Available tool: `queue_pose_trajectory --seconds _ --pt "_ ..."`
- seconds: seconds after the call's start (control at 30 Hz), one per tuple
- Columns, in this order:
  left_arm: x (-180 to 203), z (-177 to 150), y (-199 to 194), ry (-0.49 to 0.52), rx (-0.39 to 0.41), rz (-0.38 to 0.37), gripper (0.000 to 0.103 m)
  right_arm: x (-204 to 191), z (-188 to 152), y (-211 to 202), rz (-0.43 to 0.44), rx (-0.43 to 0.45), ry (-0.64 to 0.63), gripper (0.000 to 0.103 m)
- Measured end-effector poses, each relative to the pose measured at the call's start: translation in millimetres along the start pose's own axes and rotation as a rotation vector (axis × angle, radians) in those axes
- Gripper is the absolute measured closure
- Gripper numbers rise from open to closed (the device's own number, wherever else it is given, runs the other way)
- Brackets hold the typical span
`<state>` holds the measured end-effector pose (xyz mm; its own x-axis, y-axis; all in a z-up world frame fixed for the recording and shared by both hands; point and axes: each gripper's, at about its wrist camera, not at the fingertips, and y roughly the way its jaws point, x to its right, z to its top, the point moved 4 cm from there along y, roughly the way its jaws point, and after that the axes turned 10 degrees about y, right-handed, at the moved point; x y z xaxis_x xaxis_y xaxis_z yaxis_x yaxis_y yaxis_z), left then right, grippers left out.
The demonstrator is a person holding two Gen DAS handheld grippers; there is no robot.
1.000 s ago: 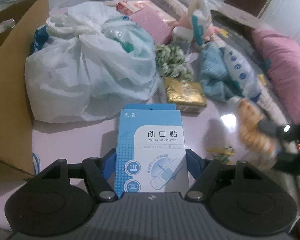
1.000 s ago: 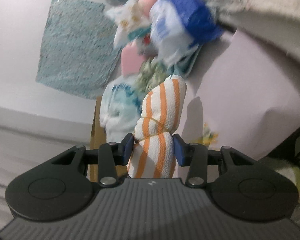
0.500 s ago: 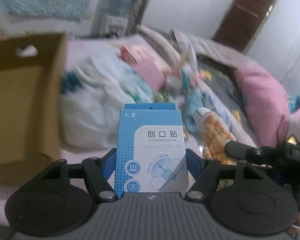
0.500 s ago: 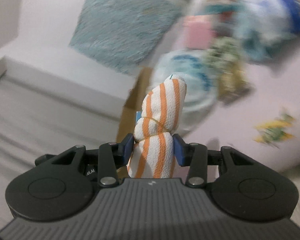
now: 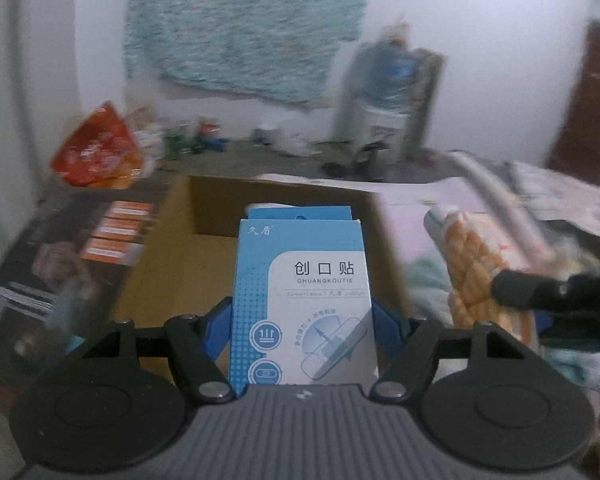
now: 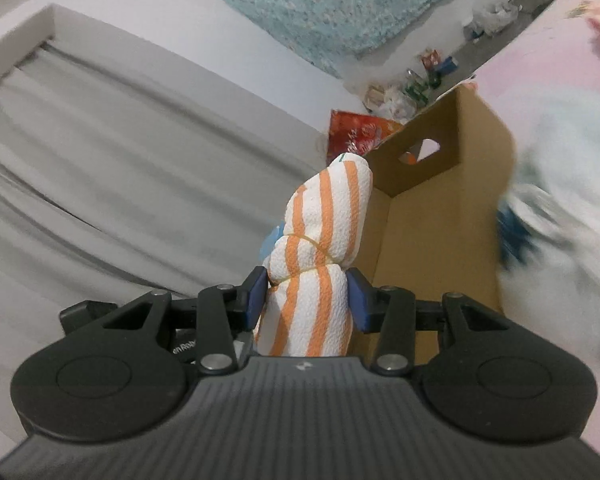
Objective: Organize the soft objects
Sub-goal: 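Carry the towel and bandage box into the cardboard box and release both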
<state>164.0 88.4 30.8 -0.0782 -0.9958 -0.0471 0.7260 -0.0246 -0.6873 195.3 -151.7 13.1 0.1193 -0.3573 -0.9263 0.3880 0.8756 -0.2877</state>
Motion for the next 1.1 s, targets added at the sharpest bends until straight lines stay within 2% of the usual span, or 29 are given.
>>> queue_pose_trajectory --seconds 0.07,0.17,0.27,0.37,0.53,0.73,0.83,0.97,1.1 --pt "-17.5 14.5 25.3 0.006 -0.023 0.061 0.031 -5.9 15.1 34.2 -0.065 -0.014 0.007 0.061" --pt "-42.3 29.1 60.5 0.010 -0.058 0.101 0.031 -8.1 34.7 88.2 -0.168 -0.036 0.006 0.061" --pt "-62.4 42.1 95.7 0.004 -0.101 0.110 0.031 -1.9 50.5 131.5 -0.237 -0.061 0.030 0.061" --pt "-80.7 42.1 114.9 -0.001 -0.144 0.113 0.030 9.9 59.9 163.8 -0.296 -0.068 0.042 0.061" --pt "-80.6 41.5 150.0 0.043 -0.197 0.151 0.030 43.4 73.8 197.4 -0.331 -0.079 0.119 0.060" --pt "-76.5 45.7 185.8 0.116 -0.225 0.204 0.030 76.8 85.9 234.9 -0.355 -0.085 0.162 0.060" --pt "-74.9 45.3 198.6 0.148 -0.265 0.237 0.022 91.1 87.1 243.7 -0.365 -0.096 0.196 0.060" --pt "-75.3 44.5 201.6 0.157 -0.267 0.230 0.024 99.0 87.4 251.4 -0.372 -0.106 0.211 0.060" --pt "-80.1 47.2 192.8 0.109 -0.270 0.203 0.022 103.5 86.7 254.9 -0.386 -0.119 0.225 0.059"
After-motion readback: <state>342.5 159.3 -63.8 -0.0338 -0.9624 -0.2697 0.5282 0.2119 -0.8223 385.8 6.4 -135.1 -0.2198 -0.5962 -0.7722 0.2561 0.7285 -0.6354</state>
